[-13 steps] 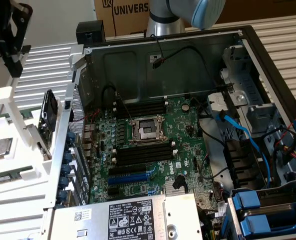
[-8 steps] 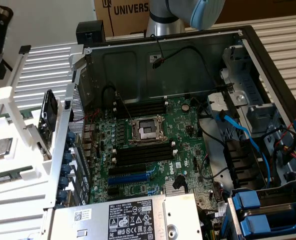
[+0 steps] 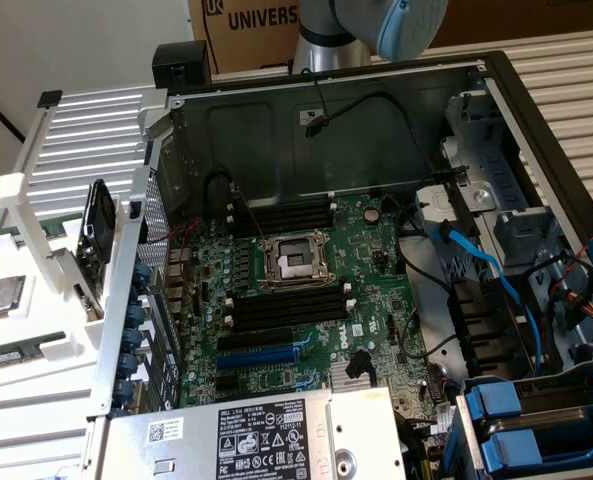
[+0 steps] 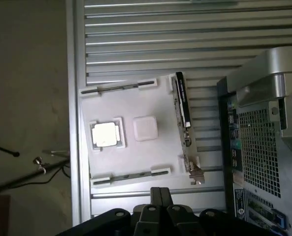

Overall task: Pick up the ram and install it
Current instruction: 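Reach for the ram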

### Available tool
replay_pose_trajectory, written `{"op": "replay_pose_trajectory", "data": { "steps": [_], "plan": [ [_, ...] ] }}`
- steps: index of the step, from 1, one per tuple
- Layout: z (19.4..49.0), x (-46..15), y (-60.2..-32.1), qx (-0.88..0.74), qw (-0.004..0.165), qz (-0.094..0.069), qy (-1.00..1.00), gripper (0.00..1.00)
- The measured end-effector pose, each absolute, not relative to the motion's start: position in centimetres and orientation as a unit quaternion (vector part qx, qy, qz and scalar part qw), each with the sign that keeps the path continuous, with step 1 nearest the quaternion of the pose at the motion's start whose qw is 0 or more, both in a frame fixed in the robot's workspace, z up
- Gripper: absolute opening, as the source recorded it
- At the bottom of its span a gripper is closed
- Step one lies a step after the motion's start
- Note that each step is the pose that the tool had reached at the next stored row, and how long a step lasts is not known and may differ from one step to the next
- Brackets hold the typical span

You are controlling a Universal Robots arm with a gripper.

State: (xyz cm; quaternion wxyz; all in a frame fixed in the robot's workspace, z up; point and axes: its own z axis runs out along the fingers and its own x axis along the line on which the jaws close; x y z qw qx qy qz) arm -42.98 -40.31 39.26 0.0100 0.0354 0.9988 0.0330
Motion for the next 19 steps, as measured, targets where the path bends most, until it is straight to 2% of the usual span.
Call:
{"op": "replay_pose_trajectory", "data": {
  "steps": [5, 19],
  "plan": [
    [39.3, -43.9, -38.2, 0.034, 0.009, 0.028, 0.999, 0.11],
    [39.3, -43.9, -38.2, 0.034, 0.009, 0.028, 0.999, 0.11]
  ]
}}
